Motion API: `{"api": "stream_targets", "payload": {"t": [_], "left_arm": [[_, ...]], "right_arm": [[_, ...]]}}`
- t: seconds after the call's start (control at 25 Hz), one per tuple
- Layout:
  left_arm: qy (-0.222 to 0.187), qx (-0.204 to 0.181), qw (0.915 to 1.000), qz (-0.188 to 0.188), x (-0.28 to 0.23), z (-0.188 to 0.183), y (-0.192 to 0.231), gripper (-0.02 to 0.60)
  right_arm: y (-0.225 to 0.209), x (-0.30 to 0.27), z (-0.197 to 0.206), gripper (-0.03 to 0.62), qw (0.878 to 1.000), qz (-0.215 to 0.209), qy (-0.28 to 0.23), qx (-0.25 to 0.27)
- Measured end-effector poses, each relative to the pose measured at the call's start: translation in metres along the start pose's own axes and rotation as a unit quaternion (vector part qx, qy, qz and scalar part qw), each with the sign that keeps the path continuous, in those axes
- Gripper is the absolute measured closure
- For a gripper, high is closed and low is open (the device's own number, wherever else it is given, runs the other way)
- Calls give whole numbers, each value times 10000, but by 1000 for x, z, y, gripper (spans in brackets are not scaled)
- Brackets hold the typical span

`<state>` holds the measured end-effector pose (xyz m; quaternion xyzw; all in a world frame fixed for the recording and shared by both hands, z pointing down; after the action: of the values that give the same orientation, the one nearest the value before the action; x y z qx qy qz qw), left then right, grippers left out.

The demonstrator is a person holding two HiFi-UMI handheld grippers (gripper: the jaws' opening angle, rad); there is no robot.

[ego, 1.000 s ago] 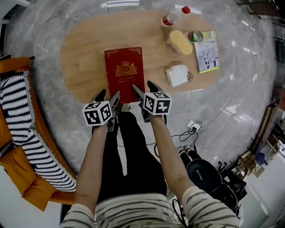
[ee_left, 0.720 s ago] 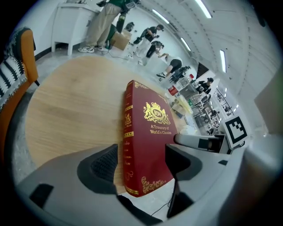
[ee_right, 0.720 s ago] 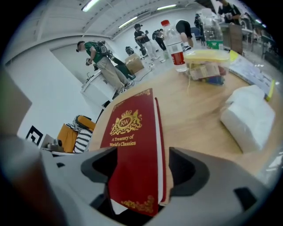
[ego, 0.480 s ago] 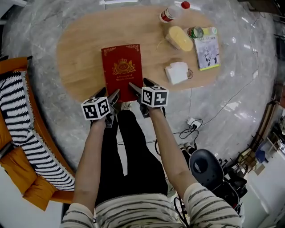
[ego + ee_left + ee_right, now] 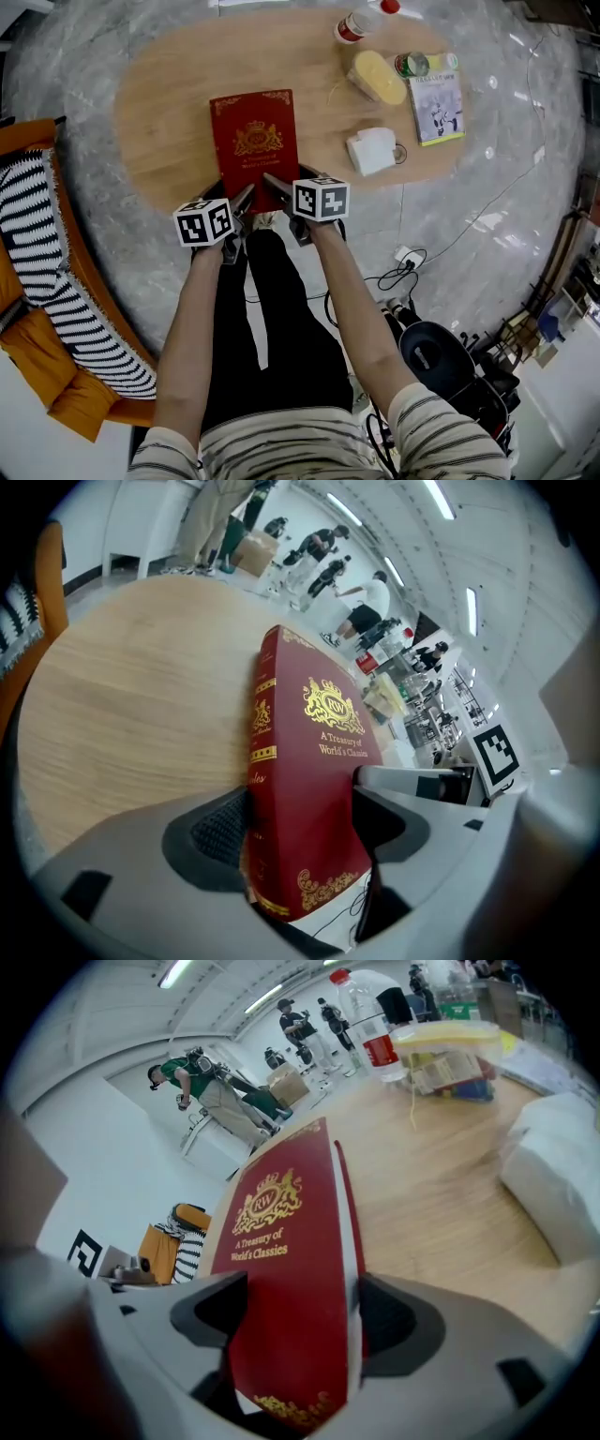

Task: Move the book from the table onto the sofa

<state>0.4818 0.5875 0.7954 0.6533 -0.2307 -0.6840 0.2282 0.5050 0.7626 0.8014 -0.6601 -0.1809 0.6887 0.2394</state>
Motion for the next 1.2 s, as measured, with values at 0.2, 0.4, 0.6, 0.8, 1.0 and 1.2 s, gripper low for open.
{"api": "stream_targets", "payload": {"t": [0.2,0.4,0.6,0.8,1.0,1.2], "left_arm": [[-128,26,9999,-55,4,-12,8,252],[-45,98,9999,-52,-2,-15,11,252],[25,18,10000,-27,-8,-16,5,252],[24,-1,9999,-158,-8,-17,3,252],[31,93,9996,-251,-5,-17,-1,252],[-2,56,9997,-249,9,-15,-9,252]], "right_arm": [[-4,4,-7,232,9997,111,-88,174],[-3,1,-11,232,9999,-1,-57,133],[-1,-3,-14,232,9999,37,-13,136],[-1,-2,-16,232,9998,131,20,169],[0,1,-17,232,9998,117,22,178],[10,13,-14,232,9997,128,-60,205]]}}
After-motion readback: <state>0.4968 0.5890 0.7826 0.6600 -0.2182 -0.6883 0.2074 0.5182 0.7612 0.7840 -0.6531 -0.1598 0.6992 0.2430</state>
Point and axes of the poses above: the fingertips, and each gripper's own axes: x backward along the fingers, y to its left, z out of its underside, the point moved 7 cm from there along x, backward along the fingers, and after that the axes turned 15 degrees about y, right-handed, at the moved point
